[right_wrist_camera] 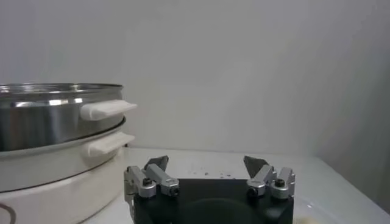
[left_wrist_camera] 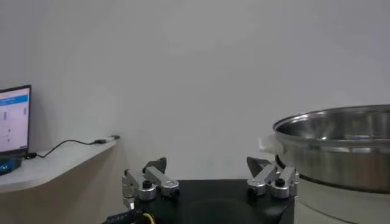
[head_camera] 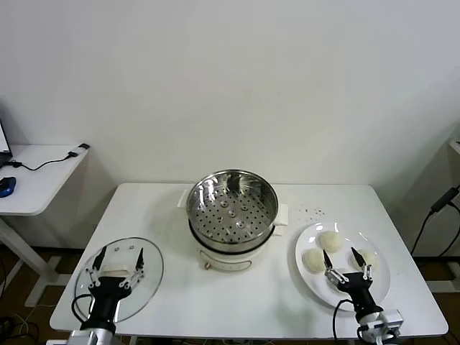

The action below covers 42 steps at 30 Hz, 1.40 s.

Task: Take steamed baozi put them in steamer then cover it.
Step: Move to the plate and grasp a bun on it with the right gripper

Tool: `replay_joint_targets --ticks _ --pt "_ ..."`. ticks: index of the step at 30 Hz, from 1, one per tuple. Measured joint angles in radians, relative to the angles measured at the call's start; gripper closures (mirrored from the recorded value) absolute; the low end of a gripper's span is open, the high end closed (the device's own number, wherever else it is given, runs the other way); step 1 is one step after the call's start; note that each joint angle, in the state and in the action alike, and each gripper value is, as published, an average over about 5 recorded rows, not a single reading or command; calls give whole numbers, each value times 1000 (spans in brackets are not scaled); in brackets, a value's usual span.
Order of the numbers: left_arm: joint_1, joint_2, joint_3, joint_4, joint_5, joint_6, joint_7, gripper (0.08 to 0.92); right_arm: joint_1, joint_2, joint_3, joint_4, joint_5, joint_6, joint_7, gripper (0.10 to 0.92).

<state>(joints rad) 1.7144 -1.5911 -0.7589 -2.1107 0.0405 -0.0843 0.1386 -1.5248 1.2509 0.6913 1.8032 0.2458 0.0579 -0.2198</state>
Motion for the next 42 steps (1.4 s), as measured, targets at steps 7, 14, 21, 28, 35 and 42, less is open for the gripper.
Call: replay_joint_targets --ticks 7,14,21,28,35,42 --pt "-2 7 6 1 4 0 1 177 76 -165 -13 -32 -67 -122 -137 203" --pt "-3 14 12 -2 8 0 1 177 238 -415 -99 -133 -157 -208 -370 203" --pt "-1 16 11 0 1 1 -3 177 543 -630 -377 -275 -229 -225 -571 203" --pt "7 17 2 1 -4 1 -8 177 912 -729 -766 -401 -263 -226 -713 203" --pt "12 18 -3 4 -5 1 -11 177 1205 -737 -1095 -510 -272 -227 -801 203" --pt "9 19 -9 13 -5 2 -13 177 1395 -688 -1334 -609 -261 -233 -843 203"
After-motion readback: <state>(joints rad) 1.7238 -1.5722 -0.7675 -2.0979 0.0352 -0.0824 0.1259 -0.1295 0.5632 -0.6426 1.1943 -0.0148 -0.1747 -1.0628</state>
